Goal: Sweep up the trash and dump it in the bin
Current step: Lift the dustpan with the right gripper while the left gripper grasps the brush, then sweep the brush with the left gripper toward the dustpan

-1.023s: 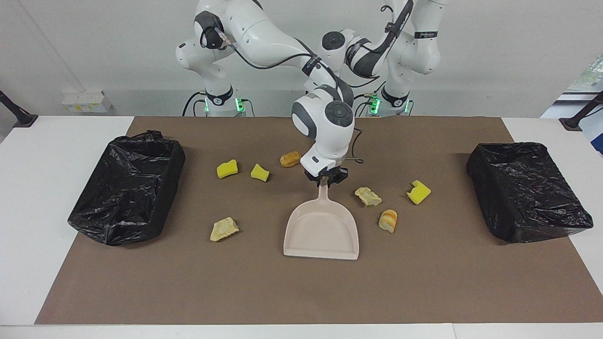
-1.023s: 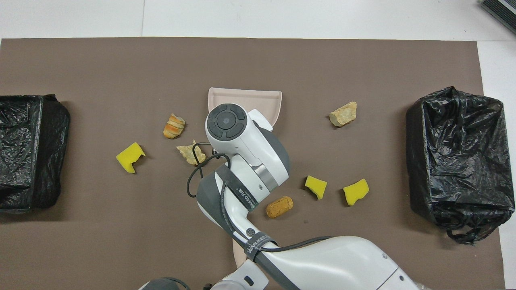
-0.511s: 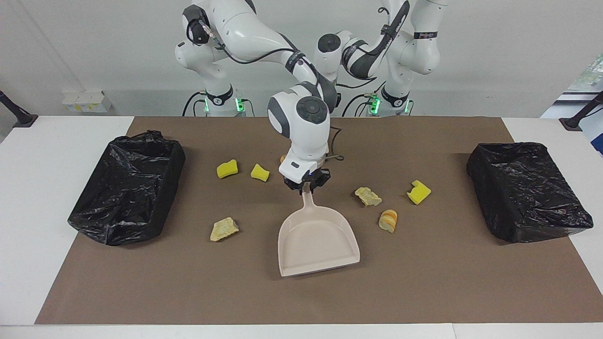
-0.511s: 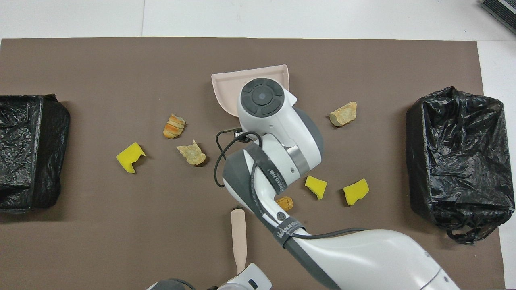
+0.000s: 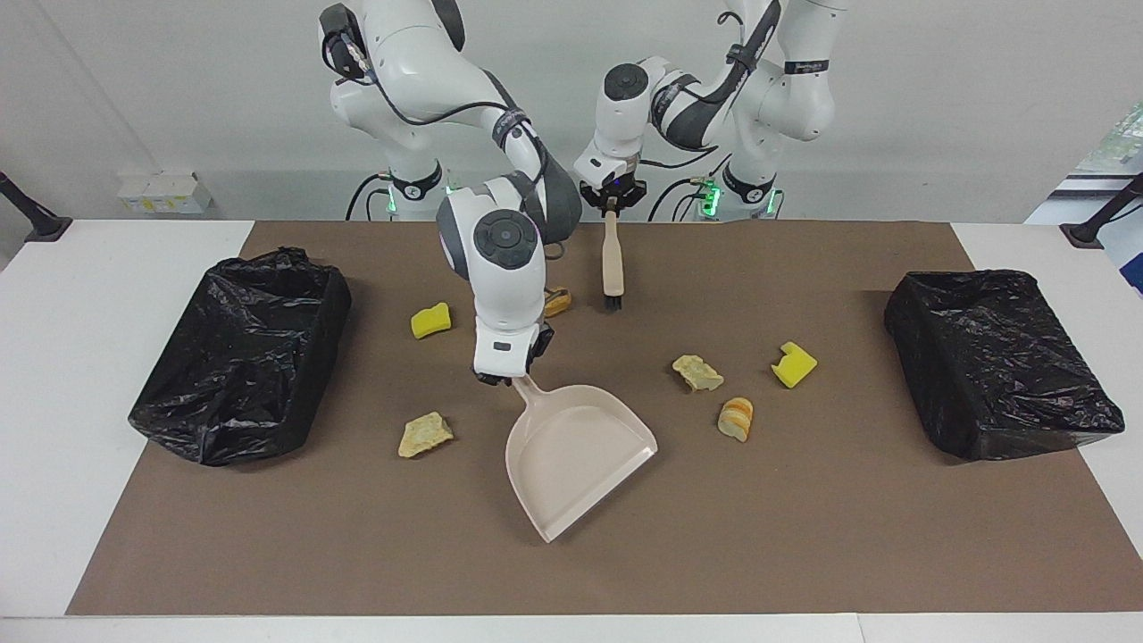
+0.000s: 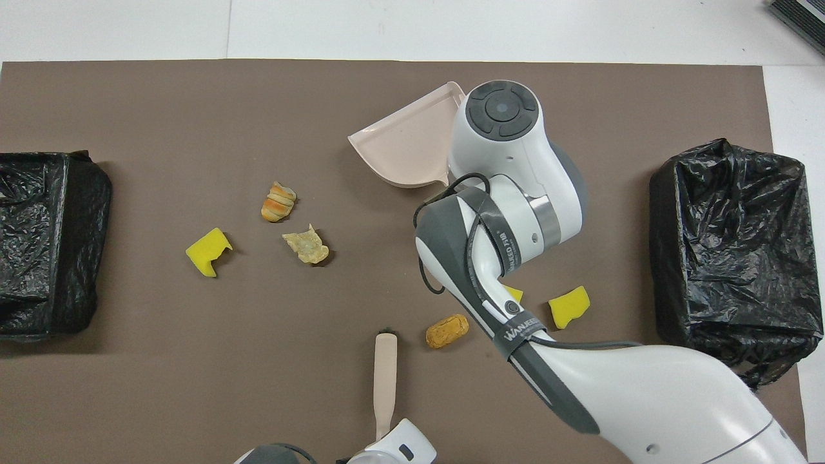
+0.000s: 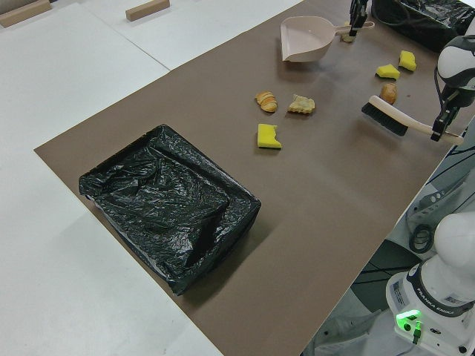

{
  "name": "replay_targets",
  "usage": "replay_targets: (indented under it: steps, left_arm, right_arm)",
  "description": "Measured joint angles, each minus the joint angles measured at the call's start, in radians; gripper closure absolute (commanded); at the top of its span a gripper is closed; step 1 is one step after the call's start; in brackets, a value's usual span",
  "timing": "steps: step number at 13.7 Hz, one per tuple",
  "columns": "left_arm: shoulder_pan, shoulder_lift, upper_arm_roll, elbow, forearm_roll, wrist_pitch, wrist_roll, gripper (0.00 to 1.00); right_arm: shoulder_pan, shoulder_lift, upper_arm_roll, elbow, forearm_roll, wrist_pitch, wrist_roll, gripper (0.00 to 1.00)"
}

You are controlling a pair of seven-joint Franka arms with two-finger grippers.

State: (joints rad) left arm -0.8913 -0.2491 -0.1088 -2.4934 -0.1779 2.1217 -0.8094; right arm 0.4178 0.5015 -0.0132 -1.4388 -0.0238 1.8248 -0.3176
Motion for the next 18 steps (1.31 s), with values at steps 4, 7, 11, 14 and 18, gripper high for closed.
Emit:
replay_targets:
  steps: [4, 7, 11, 14, 18]
  left_arm:
    - [0.223, -0.043, 0.013, 0.099, 0.044, -0.153, 0.211, 1.0]
    - [0.415, -0.075, 0.018, 0.141, 0.057, -0.225, 0.359, 1.0]
    - [0.63, -0.071, 0.019, 0.145, 0.13, -0.222, 0.512, 1.0]
    - [0.814, -0.054, 0.02, 0.145, 0.136, -0.177, 0.669, 1.0]
    - [0.988, 0.019, 0.021, 0.146, 0.15, -0.069, 0.823, 1.0]
  right_arm:
    - [0.0, -0.035, 0.001, -0.054, -0.061, -0.014, -0.299, 1.0]
    - [0.001, -0.062, 0.002, -0.096, -0.087, -0.008, -0.538, 1.0]
    - [0.022, -0.087, 0.005, -0.144, -0.123, -0.005, -0.668, 1.0]
    - [0.044, -0.104, 0.006, -0.161, -0.127, -0.025, -0.699, 1.0]
    - [0.096, -0.114, 0.006, -0.173, -0.206, -0.042, -0.653, 1.0]
